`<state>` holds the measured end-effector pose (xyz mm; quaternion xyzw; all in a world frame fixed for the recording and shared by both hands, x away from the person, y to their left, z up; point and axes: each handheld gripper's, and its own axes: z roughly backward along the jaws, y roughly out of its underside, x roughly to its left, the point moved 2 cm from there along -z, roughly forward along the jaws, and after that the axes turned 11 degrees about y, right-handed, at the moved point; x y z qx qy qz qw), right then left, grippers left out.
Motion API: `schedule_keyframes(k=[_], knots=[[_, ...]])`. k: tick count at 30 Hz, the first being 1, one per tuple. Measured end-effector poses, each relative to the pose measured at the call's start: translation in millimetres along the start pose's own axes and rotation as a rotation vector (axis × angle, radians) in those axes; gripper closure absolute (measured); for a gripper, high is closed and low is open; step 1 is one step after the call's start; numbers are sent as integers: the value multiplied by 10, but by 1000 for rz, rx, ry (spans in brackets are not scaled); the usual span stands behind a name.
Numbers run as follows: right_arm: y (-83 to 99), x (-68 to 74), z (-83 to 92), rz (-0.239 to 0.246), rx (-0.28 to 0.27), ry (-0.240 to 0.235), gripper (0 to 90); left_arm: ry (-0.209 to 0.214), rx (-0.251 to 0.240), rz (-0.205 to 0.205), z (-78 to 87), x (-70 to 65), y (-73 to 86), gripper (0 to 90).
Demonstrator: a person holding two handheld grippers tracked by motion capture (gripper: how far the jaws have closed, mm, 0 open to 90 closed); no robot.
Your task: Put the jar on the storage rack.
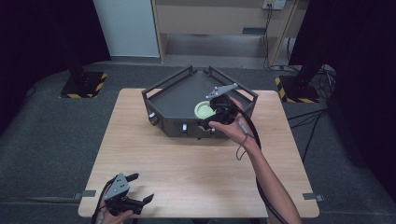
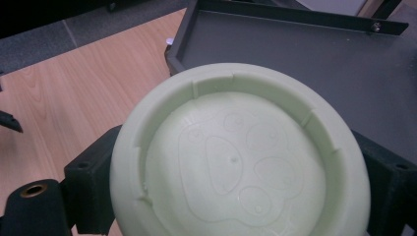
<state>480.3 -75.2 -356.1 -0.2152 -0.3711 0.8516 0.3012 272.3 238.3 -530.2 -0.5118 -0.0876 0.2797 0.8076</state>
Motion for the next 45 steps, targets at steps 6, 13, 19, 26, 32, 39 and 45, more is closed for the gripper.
schedule_keyframes(k=[6,13,19,26,32,39,45], knots=[[-79,-49,-64,-16,3,19,112,4,2,-2,0,-3,1,16],[-158,-110,-142,-41,-2,42,112,6,7,-6,-6,-11,0,16],[-185,-180,-222,-66,7,71,112,8,10,-8,-12,-14,1,16],[-237,-252,-319,-108,-1,107,112,10,10,-12,-14,-19,-2,16],[-261,-281,-424,-150,-6,140,112,13,4,-10,-10,-21,-5,16],[-284,-329,-561,-170,10,171,112,18,2,-10,-12,-24,-7,16],[-272,-379,-654,-197,13,204,112,20,4,-13,-16,-27,-7,16]])
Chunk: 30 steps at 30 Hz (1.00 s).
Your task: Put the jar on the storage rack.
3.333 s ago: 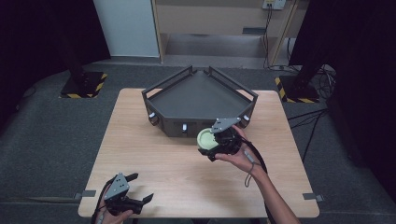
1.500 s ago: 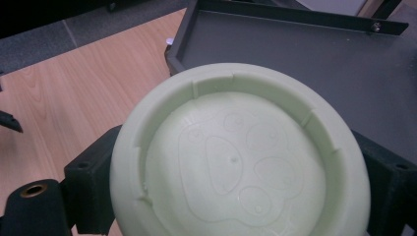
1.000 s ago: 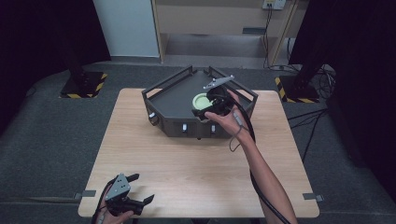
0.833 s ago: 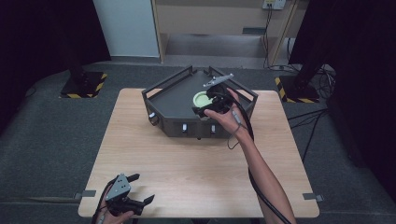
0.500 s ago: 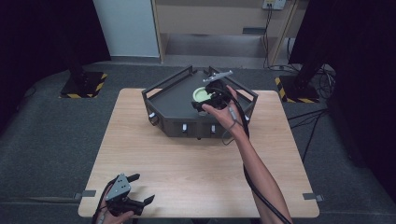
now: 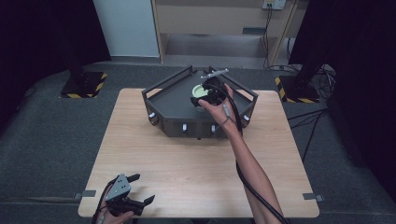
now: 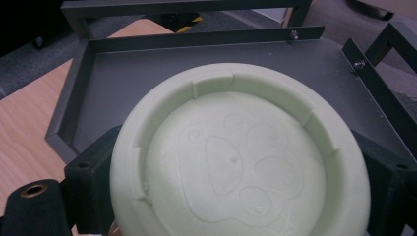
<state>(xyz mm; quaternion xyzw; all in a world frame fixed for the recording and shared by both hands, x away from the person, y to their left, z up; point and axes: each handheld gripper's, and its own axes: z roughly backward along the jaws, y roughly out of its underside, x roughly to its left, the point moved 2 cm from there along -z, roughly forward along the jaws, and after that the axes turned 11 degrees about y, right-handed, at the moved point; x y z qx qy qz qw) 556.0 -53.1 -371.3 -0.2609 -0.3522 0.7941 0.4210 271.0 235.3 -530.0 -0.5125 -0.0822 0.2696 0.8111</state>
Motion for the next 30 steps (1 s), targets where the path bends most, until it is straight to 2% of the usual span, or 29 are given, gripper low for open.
schedule_keyframes(k=[9,19,30], knots=[[36,-38,-133,-35,6,37,112,1,-1,0,2,0,1,16],[94,-38,-244,-44,26,38,112,5,1,0,-6,-1,1,16],[135,-29,-282,-42,27,45,112,6,1,-1,-3,-3,1,16]])
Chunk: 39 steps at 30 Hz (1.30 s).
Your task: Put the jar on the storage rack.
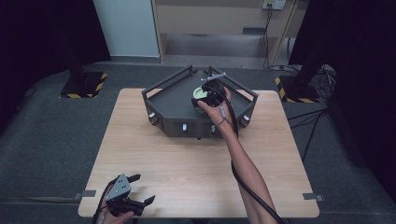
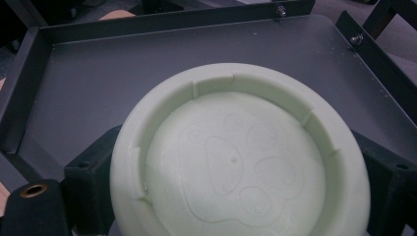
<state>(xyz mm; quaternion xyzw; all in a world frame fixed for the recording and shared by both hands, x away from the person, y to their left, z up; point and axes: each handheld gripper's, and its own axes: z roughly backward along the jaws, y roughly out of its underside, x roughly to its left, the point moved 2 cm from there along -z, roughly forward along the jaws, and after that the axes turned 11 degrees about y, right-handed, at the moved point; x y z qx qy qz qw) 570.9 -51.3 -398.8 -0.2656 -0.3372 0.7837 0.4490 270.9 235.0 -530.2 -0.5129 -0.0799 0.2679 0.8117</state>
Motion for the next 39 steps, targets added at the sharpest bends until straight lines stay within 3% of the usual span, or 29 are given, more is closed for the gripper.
schedule_keyframes(k=[11,20,28,33,39], knots=[[37,28,-20,16,-25,15,111,1,1,-1,-1,-1,1,16],[76,22,-36,-23,-43,6,102,2,4,-2,-1,-2,1,16],[82,32,-41,-15,-51,14,96,1,7,-4,-3,-3,2,16],[73,25,-24,-9,-75,31,47,3,7,-3,-4,-2,4,16],[19,8,36,-20,-86,17,25,4,9,-3,-7,-4,3,16]])
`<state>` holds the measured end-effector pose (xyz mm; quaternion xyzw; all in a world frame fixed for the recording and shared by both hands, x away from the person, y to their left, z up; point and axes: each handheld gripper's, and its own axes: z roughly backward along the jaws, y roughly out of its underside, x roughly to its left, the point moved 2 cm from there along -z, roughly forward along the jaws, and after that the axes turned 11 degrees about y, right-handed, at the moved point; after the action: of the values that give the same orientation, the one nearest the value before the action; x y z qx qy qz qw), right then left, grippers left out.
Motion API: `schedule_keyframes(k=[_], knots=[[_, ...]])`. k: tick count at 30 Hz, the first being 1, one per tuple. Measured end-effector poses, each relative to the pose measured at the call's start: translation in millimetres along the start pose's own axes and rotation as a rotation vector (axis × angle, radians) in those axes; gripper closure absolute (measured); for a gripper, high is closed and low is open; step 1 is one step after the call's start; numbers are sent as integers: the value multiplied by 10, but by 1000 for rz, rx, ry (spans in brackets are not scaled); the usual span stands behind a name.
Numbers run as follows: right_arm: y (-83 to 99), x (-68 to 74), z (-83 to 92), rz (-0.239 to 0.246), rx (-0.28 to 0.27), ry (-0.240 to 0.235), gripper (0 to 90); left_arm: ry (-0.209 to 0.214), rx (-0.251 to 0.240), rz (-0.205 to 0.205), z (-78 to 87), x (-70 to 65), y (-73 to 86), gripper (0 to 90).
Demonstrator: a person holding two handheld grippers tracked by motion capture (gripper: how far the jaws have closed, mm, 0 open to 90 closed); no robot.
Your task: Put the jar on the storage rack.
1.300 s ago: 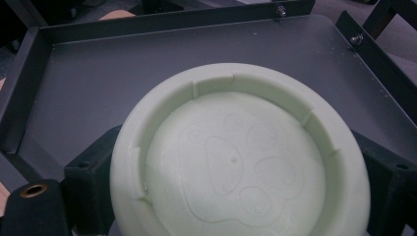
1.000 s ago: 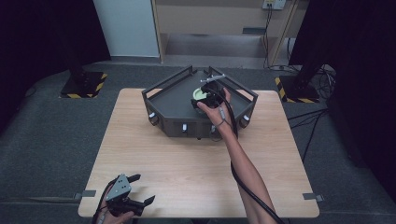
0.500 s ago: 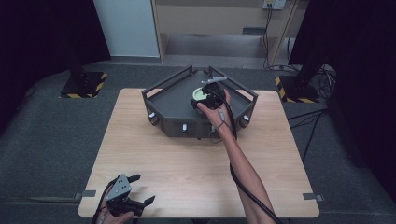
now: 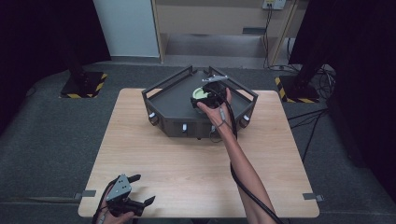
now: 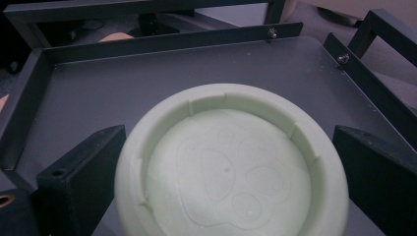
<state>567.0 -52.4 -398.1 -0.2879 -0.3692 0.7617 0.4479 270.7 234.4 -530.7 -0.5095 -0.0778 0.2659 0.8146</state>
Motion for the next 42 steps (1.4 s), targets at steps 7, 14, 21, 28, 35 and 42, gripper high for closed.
schedule_keyframes(k=[7,14,21,28,35,42], knots=[[-78,-30,81,4,-15,-6,25,2,-3,3,-1,0,1,16],[-196,-51,234,25,-52,-17,25,1,0,2,-2,-1,0,15],[-300,-20,371,56,-73,-25,26,0,-3,3,1,2,0,15],[-348,33,528,95,-91,-51,27,-2,-7,7,5,7,0,14],[-348,72,765,149,-128,-84,31,-4,-11,11,12,14,1,13],[-258,61,991,185,-149,-115,32,-9,-15,16,18,20,1,14]])
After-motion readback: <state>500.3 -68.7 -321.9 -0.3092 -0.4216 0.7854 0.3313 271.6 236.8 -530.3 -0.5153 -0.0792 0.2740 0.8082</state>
